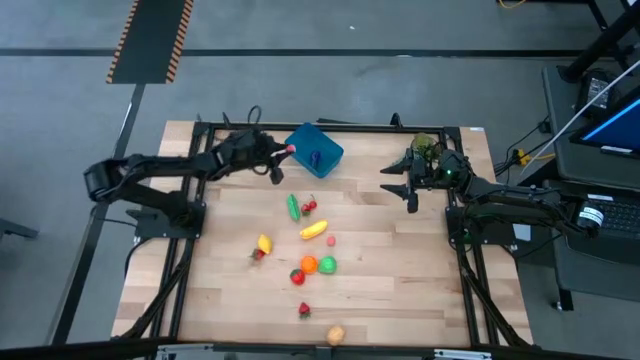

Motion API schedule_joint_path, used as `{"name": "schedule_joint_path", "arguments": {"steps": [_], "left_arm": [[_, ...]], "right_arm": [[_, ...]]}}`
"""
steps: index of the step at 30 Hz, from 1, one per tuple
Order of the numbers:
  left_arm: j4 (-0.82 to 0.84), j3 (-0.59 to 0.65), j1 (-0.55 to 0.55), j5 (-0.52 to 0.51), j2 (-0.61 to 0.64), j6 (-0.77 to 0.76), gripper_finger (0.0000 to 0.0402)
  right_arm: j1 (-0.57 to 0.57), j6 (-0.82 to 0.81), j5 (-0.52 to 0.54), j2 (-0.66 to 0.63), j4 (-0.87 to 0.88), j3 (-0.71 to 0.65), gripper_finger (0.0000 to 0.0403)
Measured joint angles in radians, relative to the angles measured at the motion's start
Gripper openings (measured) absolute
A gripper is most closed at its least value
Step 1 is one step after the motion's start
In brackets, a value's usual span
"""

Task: Pick and placing Produce into tupperware
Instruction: Put the pink peach into the blue bin

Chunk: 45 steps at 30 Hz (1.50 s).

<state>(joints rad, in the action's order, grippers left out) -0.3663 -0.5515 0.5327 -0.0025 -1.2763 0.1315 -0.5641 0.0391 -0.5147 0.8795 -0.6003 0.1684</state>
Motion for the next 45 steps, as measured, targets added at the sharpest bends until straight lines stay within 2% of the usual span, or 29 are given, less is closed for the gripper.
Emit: {"name": "schedule_joint_path", "arguments": {"steps": [10,15,23,45], "left_arm": [[0.246,-0.277,0.081,0.102,-0.222,0.092,0.0070],[0.374,-0.394,0.109,0.105,-0.303,0.135,0.0071],[0.566,-0.533,0.140,0.106,-0.368,0.169,0.0068],[0.731,-0.701,0.161,0.143,-0.520,0.221,0.0063]], "right_arm": [[0.000,0.000,0.000,0.000,0.000,0.000,0.0229],[0.000,0.000,0.000,0.000,0.000,0.000,0.0229],[0.000,0.000,0.000,0.000,0.000,0.000,0.0229],[0.000,-0.004,0.000,0.000,0.000,0.000,0.0229]]}}
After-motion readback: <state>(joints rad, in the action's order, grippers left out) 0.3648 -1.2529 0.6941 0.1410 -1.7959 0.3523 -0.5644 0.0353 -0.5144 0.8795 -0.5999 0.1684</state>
